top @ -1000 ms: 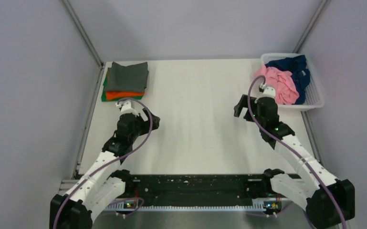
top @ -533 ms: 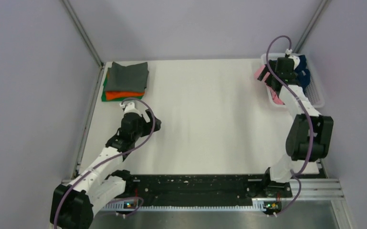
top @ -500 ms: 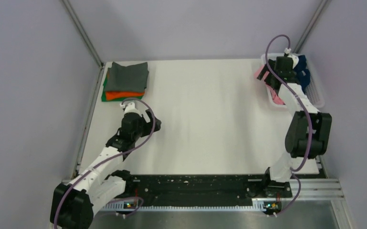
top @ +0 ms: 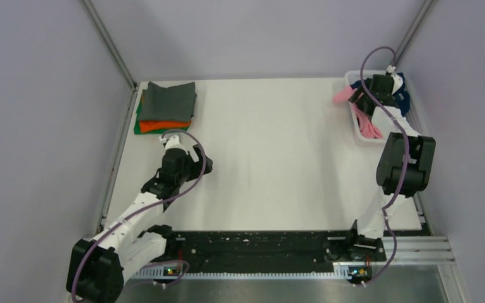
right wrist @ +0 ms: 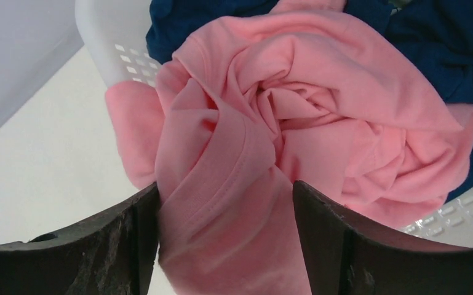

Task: Fold and stack the t-shirts
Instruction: Grab crumpled tshirt from bin with the right arm, then move the tshirt to the center of the board

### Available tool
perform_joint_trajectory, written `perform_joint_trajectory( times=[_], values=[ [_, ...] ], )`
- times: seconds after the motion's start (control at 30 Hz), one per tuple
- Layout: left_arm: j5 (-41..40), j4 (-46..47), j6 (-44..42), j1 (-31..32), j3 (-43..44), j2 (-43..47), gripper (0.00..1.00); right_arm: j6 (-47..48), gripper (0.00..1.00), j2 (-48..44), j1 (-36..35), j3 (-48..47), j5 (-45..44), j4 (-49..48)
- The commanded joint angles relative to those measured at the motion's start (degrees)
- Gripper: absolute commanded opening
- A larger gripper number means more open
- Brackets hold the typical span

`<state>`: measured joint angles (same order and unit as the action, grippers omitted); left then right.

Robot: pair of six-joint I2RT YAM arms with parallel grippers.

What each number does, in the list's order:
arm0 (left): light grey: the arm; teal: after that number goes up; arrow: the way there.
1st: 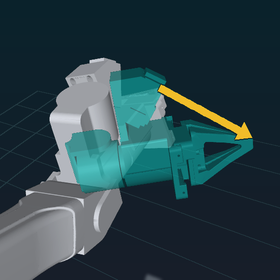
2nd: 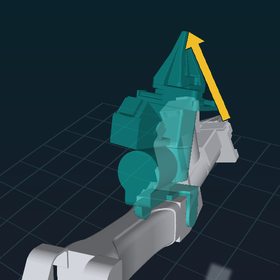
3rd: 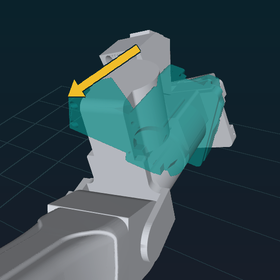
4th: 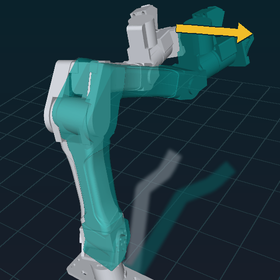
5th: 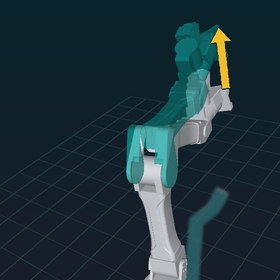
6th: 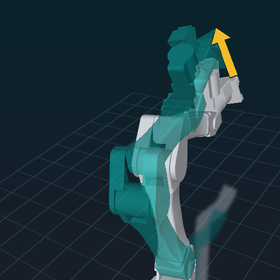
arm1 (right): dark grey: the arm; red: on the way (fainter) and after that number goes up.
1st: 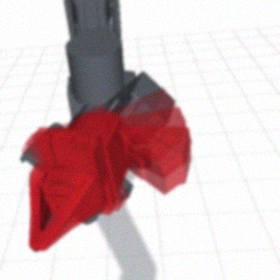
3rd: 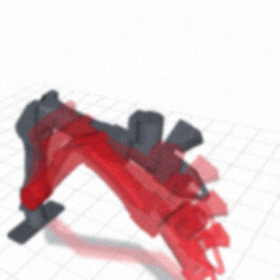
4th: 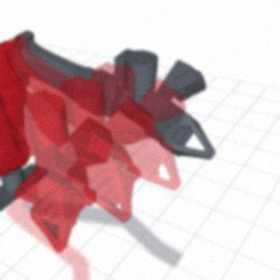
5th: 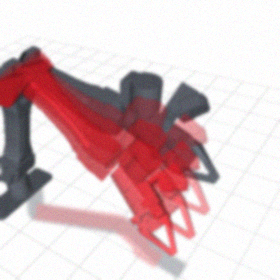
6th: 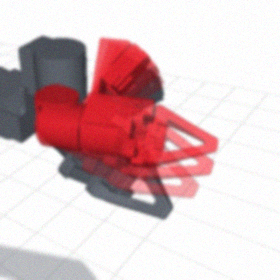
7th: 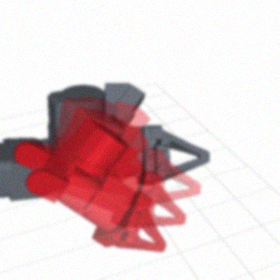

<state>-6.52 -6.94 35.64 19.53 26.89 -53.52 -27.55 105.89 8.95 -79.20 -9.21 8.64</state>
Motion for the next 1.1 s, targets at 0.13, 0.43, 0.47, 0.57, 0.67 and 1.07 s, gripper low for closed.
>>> perform_joint_trajectory(
  times=[0.13, 0.43, 0.47, 0.57, 0.67, 1.07],
  values=[
    [-0.77, 1.5, -0.75, 0.26, 2.02, -0.47, 0.99, -6.09, 0.57, 3.74, 1.94, -0.99, 4.86, -8.12],
    [-1.68, 0.94, -0.83, 0.38, 2.11, 0.04, 0.99, -1.73, 0.0, -2.0, 2.03, -3.93, 3.91, -7.01],
    [-1.53, 0.89, -0.83, 0.39, 2.14, 0.14, 0.99, -0.43, 0.0, -3.97, 1.97, -4.89, 3.98, -5.79],
    [-0.94, 1.03, -0.68, 0.45, 2.13, 0.53, 0.99, 2.5, 0.0, -11.44, 2.02, -7.36, 5.97, -3.56],
    [-0.81, 1.05, -0.53, 0.53, 2.1, 0.7, 0.99, 3.47, 0.0, -18.72, 1.95, -10.46, 13.64, -2.1],
    [0.17, 1.37, -0.44, 0.59, 1.98, 1.08, 0.99, -6.41, 0.0, -26.11, -14.71, -29.49, 38.71, -0.88]
  ],
)
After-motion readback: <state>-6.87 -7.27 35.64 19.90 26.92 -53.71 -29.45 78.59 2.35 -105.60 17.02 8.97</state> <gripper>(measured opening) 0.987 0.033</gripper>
